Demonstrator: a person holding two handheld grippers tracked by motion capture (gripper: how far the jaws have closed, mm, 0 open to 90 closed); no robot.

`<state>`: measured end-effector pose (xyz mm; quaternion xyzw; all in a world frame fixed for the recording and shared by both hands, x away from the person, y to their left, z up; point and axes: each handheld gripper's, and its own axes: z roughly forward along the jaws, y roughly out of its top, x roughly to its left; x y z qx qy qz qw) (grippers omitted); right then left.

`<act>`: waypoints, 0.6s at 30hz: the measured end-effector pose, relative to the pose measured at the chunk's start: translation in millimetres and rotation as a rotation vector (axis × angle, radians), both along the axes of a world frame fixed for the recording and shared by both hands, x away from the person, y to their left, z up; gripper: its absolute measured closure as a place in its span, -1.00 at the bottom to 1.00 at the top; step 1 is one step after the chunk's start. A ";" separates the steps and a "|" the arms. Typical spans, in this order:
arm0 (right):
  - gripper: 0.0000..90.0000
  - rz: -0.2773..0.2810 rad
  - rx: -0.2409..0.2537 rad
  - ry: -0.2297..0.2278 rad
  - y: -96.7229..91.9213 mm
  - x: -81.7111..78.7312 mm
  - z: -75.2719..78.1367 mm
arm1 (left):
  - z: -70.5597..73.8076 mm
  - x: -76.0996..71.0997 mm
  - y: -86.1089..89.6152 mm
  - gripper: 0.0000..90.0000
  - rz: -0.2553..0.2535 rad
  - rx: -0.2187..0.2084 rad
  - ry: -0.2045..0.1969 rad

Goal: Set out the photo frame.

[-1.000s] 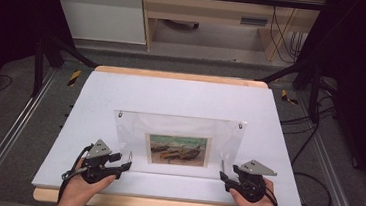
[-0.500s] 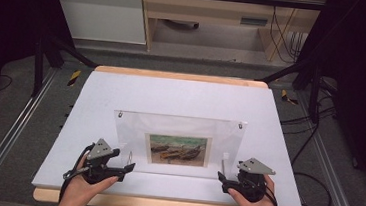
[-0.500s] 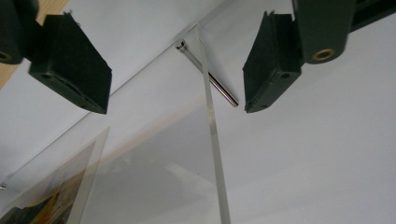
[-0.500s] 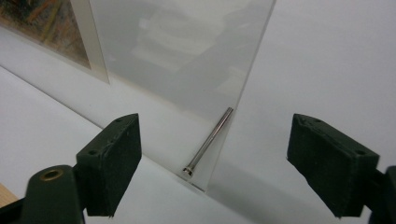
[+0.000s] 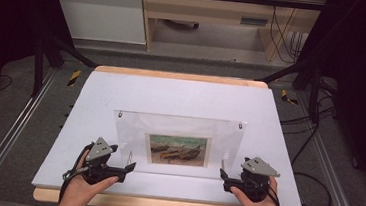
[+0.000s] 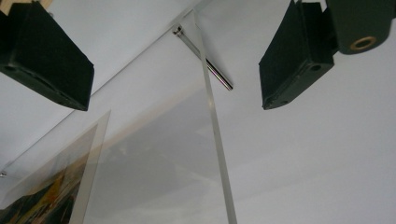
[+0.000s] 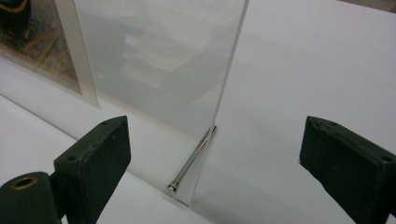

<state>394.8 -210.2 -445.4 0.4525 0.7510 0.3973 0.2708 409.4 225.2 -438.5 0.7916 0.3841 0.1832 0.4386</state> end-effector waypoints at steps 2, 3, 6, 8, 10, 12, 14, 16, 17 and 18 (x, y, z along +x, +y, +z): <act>-0.80 -0.003 0.005 -0.005 -0.4 -0.5 1.0 | 0.6 0.0 0.5 -0.79 -0.002 0.003 -0.006; -0.80 -0.008 0.008 -0.019 -1.2 -0.9 2.2 | 1.1 -0.1 0.7 -0.80 -0.001 0.000 -0.011; -0.80 -0.013 0.014 -0.030 -1.9 -1.3 3.2 | 2.8 -0.5 1.5 -0.81 -0.002 -0.006 -0.023; -0.81 -0.019 0.018 -0.041 -3.6 -1.7 4.7 | 4.2 -1.1 2.0 -0.82 -0.002 -0.014 -0.033; -0.81 -0.021 0.021 -0.048 -4.7 -2.0 5.6 | 6.4 -1.7 3.7 -0.82 -0.001 -0.026 -0.051; -0.81 -0.025 0.028 -0.049 -4.8 -2.4 6.1 | 7.1 -1.7 4.7 -0.83 -0.001 -0.024 -0.056; -0.81 -0.028 0.036 -0.060 -6.0 -3.2 8.0 | 8.4 -2.0 7.0 -0.83 0.003 -0.037 -0.062; -0.80 -0.034 0.036 -0.069 -6.9 -3.7 9.3 | 9.4 -2.0 9.0 -0.83 0.003 -0.041 -0.069; -0.80 -0.037 0.043 -0.071 -7.2 -4.0 9.9 | 9.9 -2.2 9.6 -0.83 0.008 -0.047 -0.069; -0.80 -0.037 0.043 -0.071 -7.2 -4.0 9.9 | 9.9 -2.2 9.6 -0.83 0.008 -0.047 -0.069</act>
